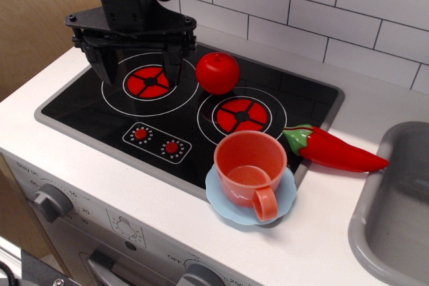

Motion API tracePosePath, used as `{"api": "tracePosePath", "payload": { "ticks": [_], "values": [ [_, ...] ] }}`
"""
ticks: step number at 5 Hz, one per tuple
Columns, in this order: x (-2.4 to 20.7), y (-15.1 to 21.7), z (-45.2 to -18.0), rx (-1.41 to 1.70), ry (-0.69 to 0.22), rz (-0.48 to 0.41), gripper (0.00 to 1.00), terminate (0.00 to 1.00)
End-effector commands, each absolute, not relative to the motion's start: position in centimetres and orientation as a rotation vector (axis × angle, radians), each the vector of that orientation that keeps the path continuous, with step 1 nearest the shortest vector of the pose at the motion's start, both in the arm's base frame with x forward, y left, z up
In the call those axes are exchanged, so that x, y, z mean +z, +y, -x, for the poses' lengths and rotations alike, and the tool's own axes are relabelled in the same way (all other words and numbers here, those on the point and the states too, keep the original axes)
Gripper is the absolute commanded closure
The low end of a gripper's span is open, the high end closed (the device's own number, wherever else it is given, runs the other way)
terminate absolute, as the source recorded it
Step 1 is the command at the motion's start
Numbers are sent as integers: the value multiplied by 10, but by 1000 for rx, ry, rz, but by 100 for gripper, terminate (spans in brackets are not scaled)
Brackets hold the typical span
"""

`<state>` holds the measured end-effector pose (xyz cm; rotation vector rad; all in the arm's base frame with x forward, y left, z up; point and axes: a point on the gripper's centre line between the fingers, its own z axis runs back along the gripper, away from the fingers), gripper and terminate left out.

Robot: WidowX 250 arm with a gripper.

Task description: Take cup off plate

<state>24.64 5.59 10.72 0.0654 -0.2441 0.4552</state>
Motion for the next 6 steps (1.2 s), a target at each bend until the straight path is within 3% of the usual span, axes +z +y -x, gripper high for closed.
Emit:
{"api": "tracePosePath", "payload": {
  "ticks": [1,4,6],
  "values": [
    [107,56,-246,455,-244,-65,0,0],
    [110,-26,-206,514,-154,6,0,0],
    [96,-77,-196,508,-125,92,0,0]
  ]
}}
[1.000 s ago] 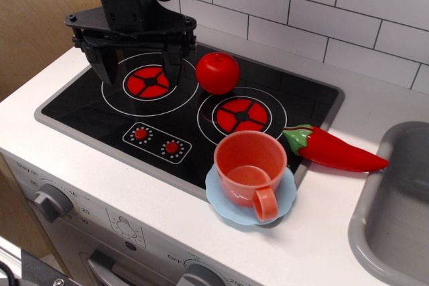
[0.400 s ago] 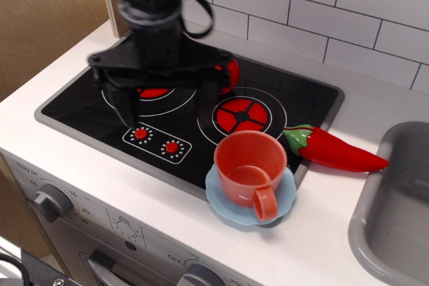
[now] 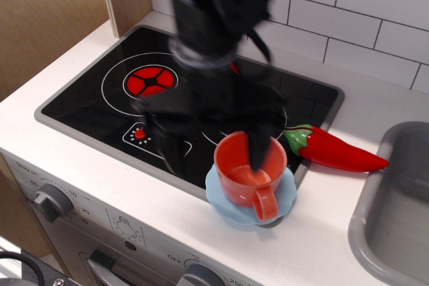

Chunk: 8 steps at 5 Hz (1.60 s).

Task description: Take cup off plate

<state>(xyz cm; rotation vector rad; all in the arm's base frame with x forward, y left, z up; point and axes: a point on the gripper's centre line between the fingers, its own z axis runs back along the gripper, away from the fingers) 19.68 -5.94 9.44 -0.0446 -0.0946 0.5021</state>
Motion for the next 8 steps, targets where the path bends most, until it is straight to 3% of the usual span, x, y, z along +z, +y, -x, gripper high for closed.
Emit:
{"api": "tracePosePath", "payload": {
  "ticks": [1,4,5,8],
  "values": [
    [92,-90,-196,512,-134,131,0,0],
    [73,-103,-202,656,-152,82,0,0],
    [76,-100,-203,693,-160,76,100,0],
    [86,-93,-212,755,-179,82,100,0]
  ]
}}
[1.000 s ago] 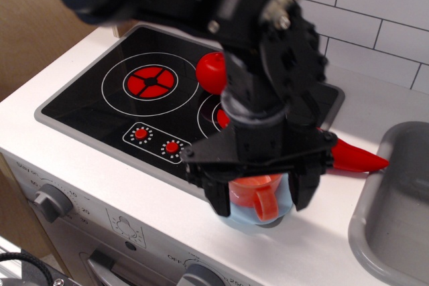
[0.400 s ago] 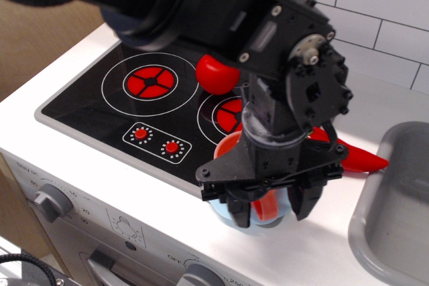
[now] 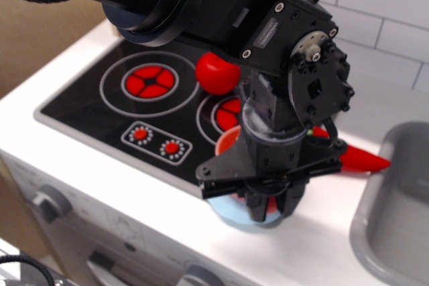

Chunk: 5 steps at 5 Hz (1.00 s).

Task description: Take cup off plate

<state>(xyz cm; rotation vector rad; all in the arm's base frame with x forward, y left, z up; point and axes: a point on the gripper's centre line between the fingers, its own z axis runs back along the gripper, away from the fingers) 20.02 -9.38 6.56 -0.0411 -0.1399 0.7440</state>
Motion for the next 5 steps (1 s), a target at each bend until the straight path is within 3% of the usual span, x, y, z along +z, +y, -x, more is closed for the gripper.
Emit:
{"api": "tracePosePath", "payload": {
  "ticks": [1,2,3,5],
  "values": [
    [107,-83,-215,775,-210,119,100,0],
    [119,-55,-218,829,-224,129,100,0],
    [117,-20,-222,857,-260,123,100,0],
    [113,43,-238,967,-234,92,100,0]
  ]
}}
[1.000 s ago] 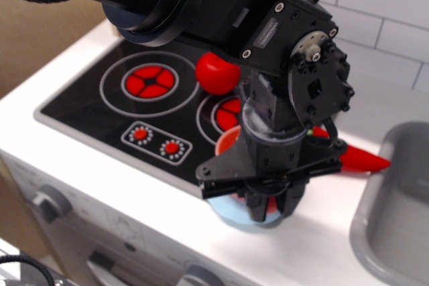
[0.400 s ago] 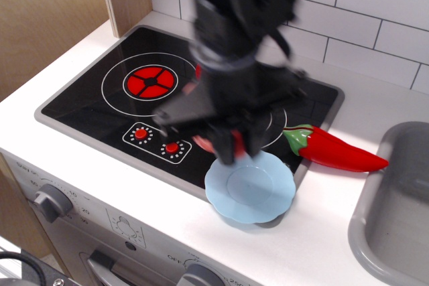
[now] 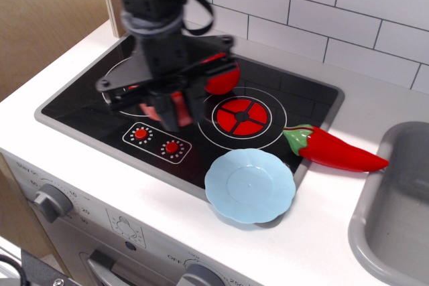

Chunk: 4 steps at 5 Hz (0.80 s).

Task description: Take cup off plate

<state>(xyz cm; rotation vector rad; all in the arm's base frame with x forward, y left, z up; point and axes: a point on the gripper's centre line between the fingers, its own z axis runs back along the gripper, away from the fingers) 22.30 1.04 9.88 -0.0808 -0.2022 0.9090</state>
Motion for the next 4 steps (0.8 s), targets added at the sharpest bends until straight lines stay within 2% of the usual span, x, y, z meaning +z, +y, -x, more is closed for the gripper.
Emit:
{"api": "tracePosePath", "payload": {
  "ticks": [1,3,4],
  "values": [
    [92,59,-248,973,-237,54,100,0],
    [72,77,-268,1002,-248,39,100,0],
    [72,78,-274,1021,-255,51,100,0]
  ]
}}
